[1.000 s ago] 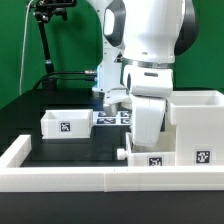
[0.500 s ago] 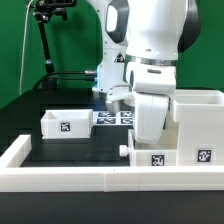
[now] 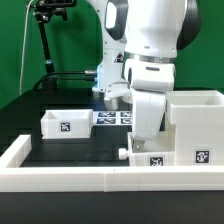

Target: Assemble drawer

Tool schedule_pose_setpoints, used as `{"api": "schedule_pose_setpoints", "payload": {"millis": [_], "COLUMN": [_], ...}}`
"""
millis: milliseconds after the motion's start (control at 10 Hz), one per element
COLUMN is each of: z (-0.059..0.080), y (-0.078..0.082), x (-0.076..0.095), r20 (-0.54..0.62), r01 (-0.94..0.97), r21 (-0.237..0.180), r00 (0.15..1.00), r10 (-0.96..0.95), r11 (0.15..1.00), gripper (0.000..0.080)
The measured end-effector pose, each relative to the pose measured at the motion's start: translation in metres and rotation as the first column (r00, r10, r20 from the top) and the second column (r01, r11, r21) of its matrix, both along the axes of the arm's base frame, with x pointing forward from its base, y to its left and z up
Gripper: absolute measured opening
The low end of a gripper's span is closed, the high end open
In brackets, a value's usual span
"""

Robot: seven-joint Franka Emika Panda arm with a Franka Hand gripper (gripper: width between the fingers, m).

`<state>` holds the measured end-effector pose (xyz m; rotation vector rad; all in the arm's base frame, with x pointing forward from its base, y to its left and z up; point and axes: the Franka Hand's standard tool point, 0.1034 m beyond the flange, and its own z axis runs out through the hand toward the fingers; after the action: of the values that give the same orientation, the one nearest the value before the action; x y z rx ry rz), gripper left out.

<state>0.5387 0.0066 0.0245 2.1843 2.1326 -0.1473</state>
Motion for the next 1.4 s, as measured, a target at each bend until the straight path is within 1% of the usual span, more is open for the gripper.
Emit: {"api": "schedule_pose_setpoints", "payload": {"millis": [100, 200, 300, 400, 500, 600, 700, 1000, 1100, 1200, 1300, 1400], "z": [0.008, 0.017, 0.027, 0.035, 0.043, 0.044, 0.042, 0.042, 0.04, 0.032, 0.029, 0.028], "y": [0.001, 0.002, 0.0, -0.007, -0.022, -0.024, -0.023, -0.025, -0.031, -0.031, -0.03, -0.037], "x": [0.002, 0.005, 0.007, 0.01, 0.015, 0.017, 0.016, 0.016, 0.016, 0.014, 0.014, 0.014], "r20": [0.006, 0.011, 0.017, 0.021, 0.008, 0.02, 0.016, 0.015, 0.01, -0.003, -0.01, -0.011], "r01": [0.001, 0.001, 0.003, -0.01, -0.04, -0.012, -0.016, -0.021, -0.027, -0.03, -0.052, -0.051], "r21": [-0.003, -0.005, -0.009, -0.012, -0.022, -0.022, -0.021, -0.018, -0.015, -0.016, -0.006, 0.034], "r00": [1.0, 1.0, 1.0, 1.0, 0.999, 1.0, 1.0, 1.0, 1.0, 1.0, 0.999, 0.999], "r10": [-0.001, -0.001, -0.003, 0.01, 0.04, 0.013, 0.016, 0.021, 0.027, 0.03, 0.052, 0.051], "r11": [1.0, 1.0, 1.0, 1.0, 0.999, 1.0, 1.0, 1.0, 1.0, 0.999, 0.999, 0.998], "gripper": [0.0586, 0.0586, 0.0639, 0.0646, 0.0646, 0.0646, 0.0649, 0.0649, 0.0649, 0.0649, 0.0649, 0.0649]}}
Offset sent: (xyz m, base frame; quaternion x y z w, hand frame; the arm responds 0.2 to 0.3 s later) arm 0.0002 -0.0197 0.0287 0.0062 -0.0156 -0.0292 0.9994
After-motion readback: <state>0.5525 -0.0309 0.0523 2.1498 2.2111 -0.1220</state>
